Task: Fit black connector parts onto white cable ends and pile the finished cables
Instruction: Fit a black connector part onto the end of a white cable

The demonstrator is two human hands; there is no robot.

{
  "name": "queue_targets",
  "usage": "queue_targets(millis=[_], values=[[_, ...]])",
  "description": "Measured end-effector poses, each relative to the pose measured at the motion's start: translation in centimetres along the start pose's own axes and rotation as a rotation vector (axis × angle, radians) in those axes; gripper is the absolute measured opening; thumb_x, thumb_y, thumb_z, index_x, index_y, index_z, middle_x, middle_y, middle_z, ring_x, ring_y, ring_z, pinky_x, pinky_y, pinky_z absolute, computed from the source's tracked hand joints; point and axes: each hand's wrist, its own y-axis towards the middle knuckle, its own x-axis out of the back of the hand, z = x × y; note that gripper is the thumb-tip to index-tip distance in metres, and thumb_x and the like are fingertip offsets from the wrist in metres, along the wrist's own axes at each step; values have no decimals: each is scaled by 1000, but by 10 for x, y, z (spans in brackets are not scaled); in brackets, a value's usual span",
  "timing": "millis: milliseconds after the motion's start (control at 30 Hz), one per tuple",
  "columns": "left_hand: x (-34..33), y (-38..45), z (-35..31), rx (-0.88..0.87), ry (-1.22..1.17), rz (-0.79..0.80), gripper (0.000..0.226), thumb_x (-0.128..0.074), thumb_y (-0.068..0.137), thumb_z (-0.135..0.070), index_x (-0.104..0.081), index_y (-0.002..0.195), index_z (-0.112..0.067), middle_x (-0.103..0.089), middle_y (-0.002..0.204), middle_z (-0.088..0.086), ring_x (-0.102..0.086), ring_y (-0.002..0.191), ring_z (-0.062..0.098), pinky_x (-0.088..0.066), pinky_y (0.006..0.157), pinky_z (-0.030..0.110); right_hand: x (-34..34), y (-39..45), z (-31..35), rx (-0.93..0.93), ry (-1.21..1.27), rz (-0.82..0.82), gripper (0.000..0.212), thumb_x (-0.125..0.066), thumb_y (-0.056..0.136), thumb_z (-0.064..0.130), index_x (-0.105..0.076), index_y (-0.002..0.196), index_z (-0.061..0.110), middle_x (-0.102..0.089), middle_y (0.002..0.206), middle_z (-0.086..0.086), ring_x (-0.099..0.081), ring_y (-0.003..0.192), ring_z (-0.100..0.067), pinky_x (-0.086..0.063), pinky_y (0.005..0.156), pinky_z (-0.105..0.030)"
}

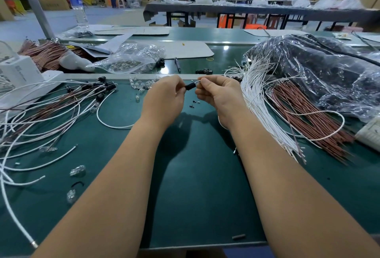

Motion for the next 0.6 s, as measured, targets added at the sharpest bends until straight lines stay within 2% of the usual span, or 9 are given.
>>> queue_targets(millis=[200, 400, 600], values=[[2, 0, 2, 24, 33, -16, 12, -52, 94, -17, -62, 99, -12, -64, 98, 5, -54, 89, 23, -45, 71, 35, 2, 0, 3, -33, 6, 15, 23, -49, 94, -5, -68, 85, 4, -68, 72, -9, -68, 61, -16, -56, 62, -24], [3, -1, 2, 8, 88, -24, 12, -51, 94, -18, -61, 99, -13, -63, 99, 5, -54, 88, 24, -46, 69, 35, 1, -2, 4, 51, -107, 4, 11, -65, 85, -5, -68, 85, 6, -70, 72, -9, -69, 64, -16, -56, 63, -23], [4, -1, 1, -32, 123, -24, 13, -53, 93, -18, -64, 98, -13, -63, 99, 4, -57, 88, 25, -49, 69, 37, 3, 2, 0, 150, -275, -30, 15, -65, 87, 0, -67, 78, 12, -68, 69, -5, -67, 58, -12, -56, 60, -23]])
